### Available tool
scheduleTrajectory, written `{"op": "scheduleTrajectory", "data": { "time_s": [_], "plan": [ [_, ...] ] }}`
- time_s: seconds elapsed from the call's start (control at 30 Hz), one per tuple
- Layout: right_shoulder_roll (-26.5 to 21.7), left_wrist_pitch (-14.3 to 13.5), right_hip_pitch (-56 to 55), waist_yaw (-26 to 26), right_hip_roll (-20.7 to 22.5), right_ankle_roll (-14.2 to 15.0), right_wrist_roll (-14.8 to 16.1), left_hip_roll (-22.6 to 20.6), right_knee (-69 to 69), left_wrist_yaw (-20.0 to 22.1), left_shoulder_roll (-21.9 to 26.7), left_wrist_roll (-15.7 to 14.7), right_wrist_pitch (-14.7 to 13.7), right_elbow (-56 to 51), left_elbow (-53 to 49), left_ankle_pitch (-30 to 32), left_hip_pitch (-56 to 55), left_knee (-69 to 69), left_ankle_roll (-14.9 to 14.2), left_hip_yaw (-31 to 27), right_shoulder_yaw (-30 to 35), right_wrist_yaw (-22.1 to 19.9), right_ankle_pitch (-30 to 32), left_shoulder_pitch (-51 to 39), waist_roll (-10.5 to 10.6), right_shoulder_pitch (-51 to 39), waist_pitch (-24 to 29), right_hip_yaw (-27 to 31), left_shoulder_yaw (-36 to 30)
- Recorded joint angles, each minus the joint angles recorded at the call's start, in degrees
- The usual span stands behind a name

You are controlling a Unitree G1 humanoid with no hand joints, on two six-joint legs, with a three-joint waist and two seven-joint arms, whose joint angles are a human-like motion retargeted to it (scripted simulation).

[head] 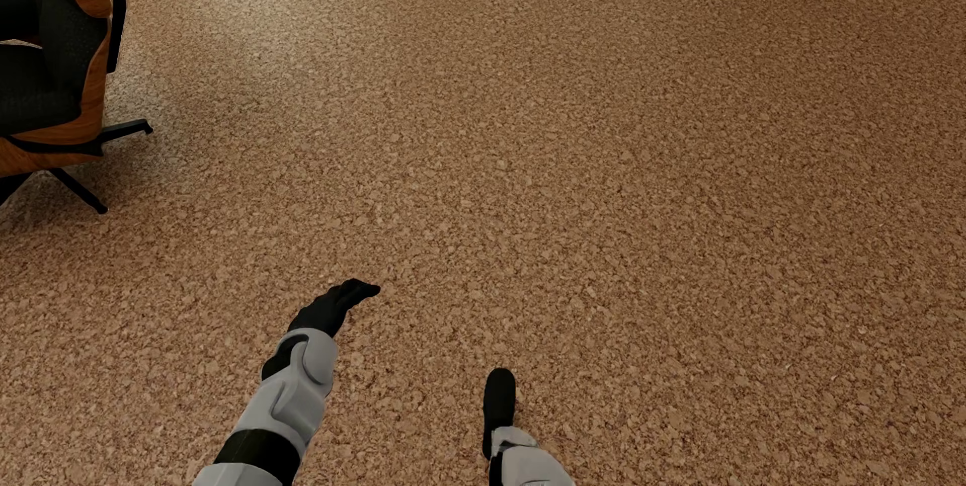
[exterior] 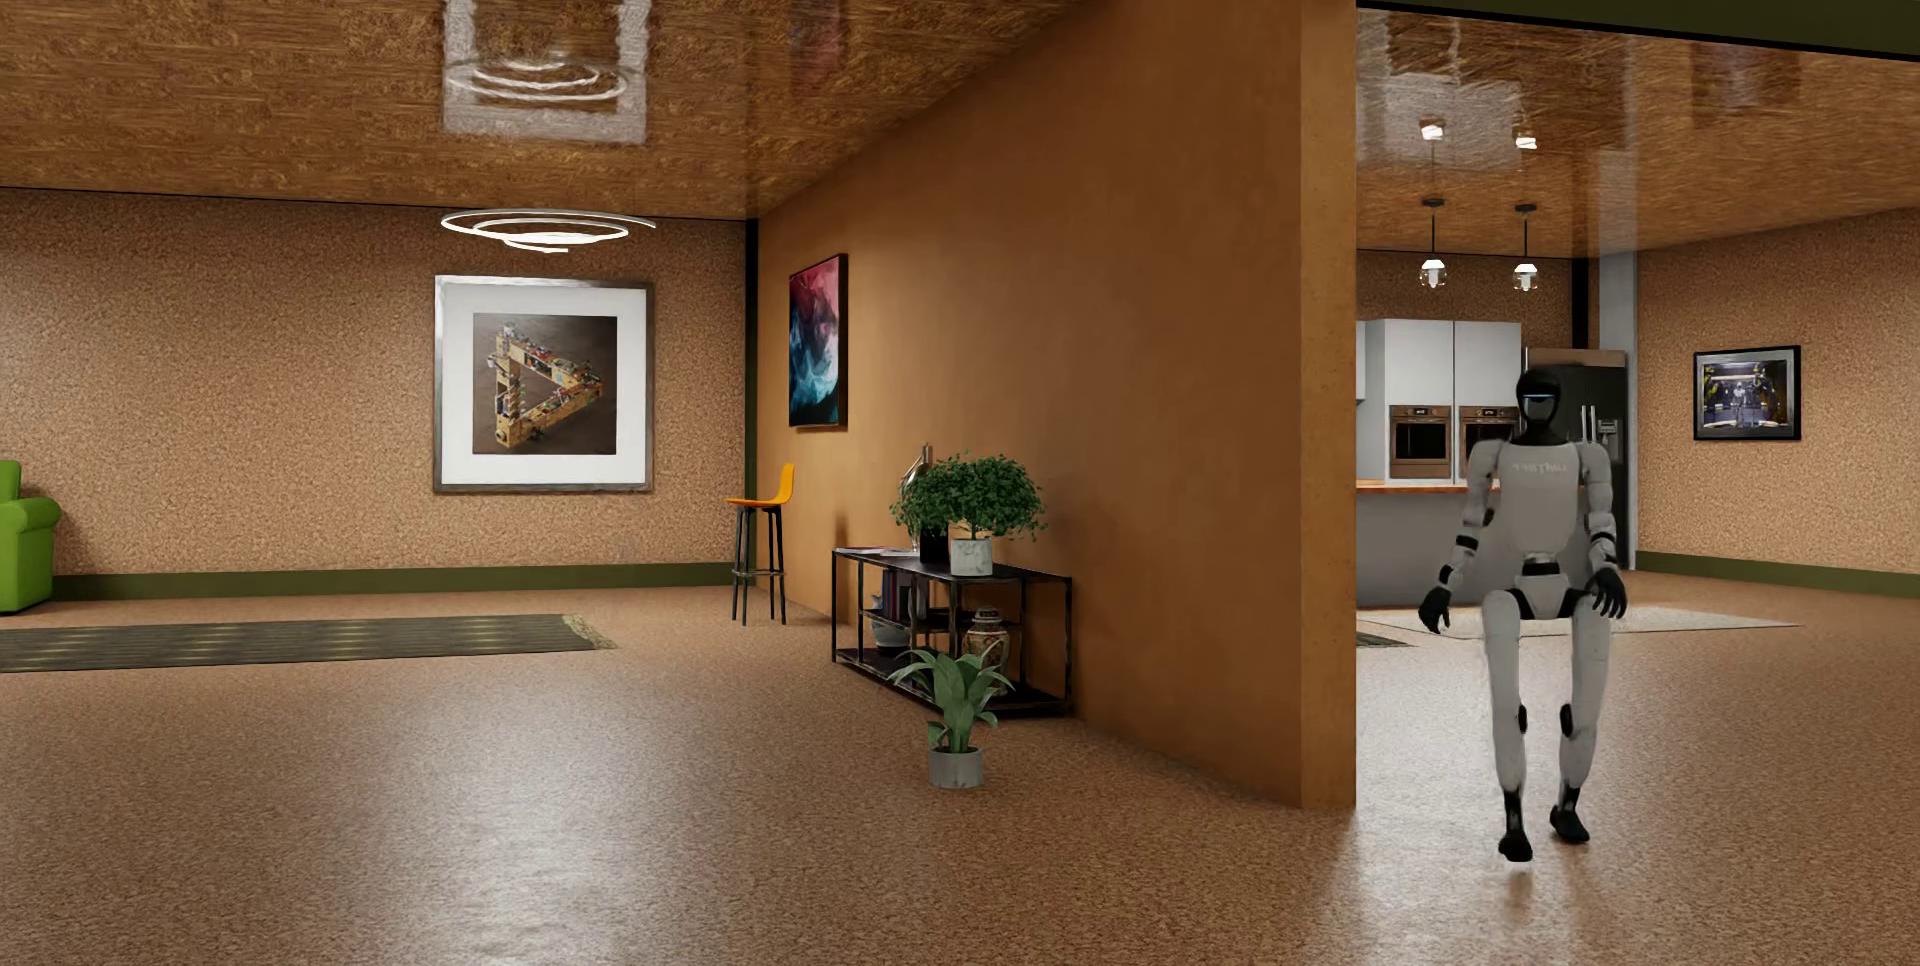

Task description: Go to the stool

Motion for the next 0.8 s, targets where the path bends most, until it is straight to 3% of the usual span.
{"op": "scheduleTrajectory", "data": {
  "time_s": [0.03,0.07,0.1,0.13,0.17,0.23,0.27,0.3,0.33,0.4,0.47,0.53,0.63,0.67,0.7,0.73,0.77,0.8],
  "plan": [
    [-1.8,-0.4,-0.6,0.1,0.7,1.8,-4.5,-0.1,0.4,1.2,0.4,-0.6,0.0,1.9,-1.7,-1.1,2.7,-0.1,-0.6,1.2,1.2,0.5,-0.4,-0.2,0.0,-1.0,0.0,-2.0,-0.3],
    [-3.2,-1.0,-0.6,0.2,0.5,-1.9,-9.0,0.1,5.0,2.3,0.7,-1.4,0.8,3.6,-3.2,-1.5,5.1,0.6,-0.8,2.3,2.1,-0.2,2.6,0.6,0.2,-2.7,0.0,-6.1,-0.6],
    [-3.0,-2.2,-0.7,0.1,0.2,-7.9,-10.2,1.2,10.0,2.0,1.2,-1.7,1.9,3.7,-4.4,-0.1,7.2,2.6,-1.1,2.7,0.4,-2.1,3.2,2.0,0.8,-4.9,0.2,-8.5,-1.6],
    [-1.5,-2.0,0.7,-0.3,-0.3,-9.7,-7.4,2.8,13.6,2.8,1.2,-1.4,3.5,1.8,-4.9,3.9,8.3,6.7,-1.6,2.9,-4.2,-4.9,7.1,4.0,1.7,-7.0,0.3,-10.4,-2.5],
    [0.1,-2.0,1.5,-0.8,-0.2,-11.3,-2.9,4.8,17.8,2.9,1.4,-0.7,4.5,-0.8,-4.5,9.3,7.4,13.6,0.2,2.7,-8.7,-7.4,7.8,6.6,2.8,-9.4,0.6,-11.4,-3.4],
    [2.7,0.3,4.2,-1.1,2.0,-13.5,7.4,11.5,23.7,0.6,1.8,0.5,4.9,-4.2,-1.4,22.0,-0.7,37.2,-2.8,3.4,-14.4,-9.7,2.1,12.4,5.1,-15.8,1.2,-12.1,-3.6],
    [2.6,1.7,6.9,-0.6,4.1,-13.3,9.2,14.6,24.2,-1.2,1.8,0.8,4.4,-3.4,1.1,25.8,-5.9,48.2,-3.4,2.6,-13.3,-9.6,-0.6,15.5,6.2,-19.5,1.4,-11.8,-3.1],
    [1.9,2.9,10.4,0.1,6.3,-13.1,8.1,16.7,23.4,-3.1,2.3,1.0,3.1,-1.0,3.9,23.0,-11.4,56.3,-0.8,1.4,-10.9,-9.2,-2.7,18.9,7.3,-23.2,1.5,-10.9,-2.2],
    [1.1,5.2,14.1,1.1,8.2,-12.7,4.6,18.0,21.8,-4.6,1.9,1.5,1.7,1.7,6.6,20.6,-17.2,62.1,-0.3,-0.3,-5.8,-8.4,-4.3,22.1,8.0,-27.8,1.6,-9.6,-1.4],
    [-0.1,7.8,22.2,3.5,11.8,-11.9,-2.8,20.4,17.1,-6.3,1.7,2.3,-4.9,2.8,10.2,21.0,-27.7,65.5,1.6,-2.9,5.1,-7.9,-6.3,28.2,8.9,-35.4,1.4,-6.2,1.5],
    [0.5,8.4,29.5,5.8,14.1,-11.2,-4.4,21.0,12.9,-6.7,1.0,1.1,-11.4,-1.2,9.3,20.6,-35.8,58.0,2.5,-3.4,11.8,-8.4,-8.7,35.6,9.4,-41.5,1.0,-1.8,5.4],
    [2.8,6.9,36.0,7.4,15.4,-10.2,0.9,20.8,9.7,-5.8,0.1,-0.9,-13.4,-8.7,7.2,21.3,-40.4,40.3,1.2,-2.4,13.7,-9.3,-11.4,42.9,9.8,-44.9,0.4,1.5,8.7],
    [6.8,7.6,43.3,8.4,16.3,-9.2,18.0,14.4,6.5,-5.9,-1.9,-1.7,-13.2,-22.5,5.3,22.7,-38.9,-2.6,-3.6,-7.1,12.8,-9.3,-15.7,49.4,10.2,-46.0,-0.2,4.4,12.2],
    [8.1,8.1,45.4,8.3,16.3,-9.3,25.1,12.6,7.1,-6.4,-2.3,-1.1,-11.8,-26.6,5.4,19.8,-39.6,-7.4,-6.1,-7.4,12.1,-9.2,-17.0,50.2,10.2,-46.0,0.0,4.2,12.8],
    [8.1,8.3,47.4,8.2,15.9,-9.3,31.6,11.2,8.2,-7.9,-2.2,-0.2,-10.3,-30.1,5.9,21.2,-40.1,-6.6,-8.4,-3.9,11.2,-9.0,-17.4,49.9,10.2,-45.5,0.3,3.1,12.9],
    [7.2,8.4,49.4,8.4,15.3,-9.1,35.7,9.9,9.7,-8.2,-1.7,1.1,-9.4,-32.5,6.0,22.6,-41.3,-0.4,-6.2,-2.6,10.7,-9.2,-17.5,49.1,10.0,-45.0,0.4,1.8,12.9],
    [5.9,8.3,51.5,8.8,14.6,-8.3,36.7,8.5,11.9,-7.4,-1.8,1.6,-8.3,-33.5,5.2,21.7,-41.7,5.9,-4.5,-3.1,11.0,-9.2,-15.4,48.4,9.6,-44.7,0.3,1.0,14.0],
    [3.9,8.0,52.5,9.4,13.3,-6.9,33.3,7.7,15.3,-6.1,-3.0,0.8,-7.2,-33.3,3.6,25.6,-41.0,9.5,-1.5,-3.5,12.2,-9.4,-12.2,48.1,9.1,-44.6,0.1,0.7,15.9]
  ]
}}
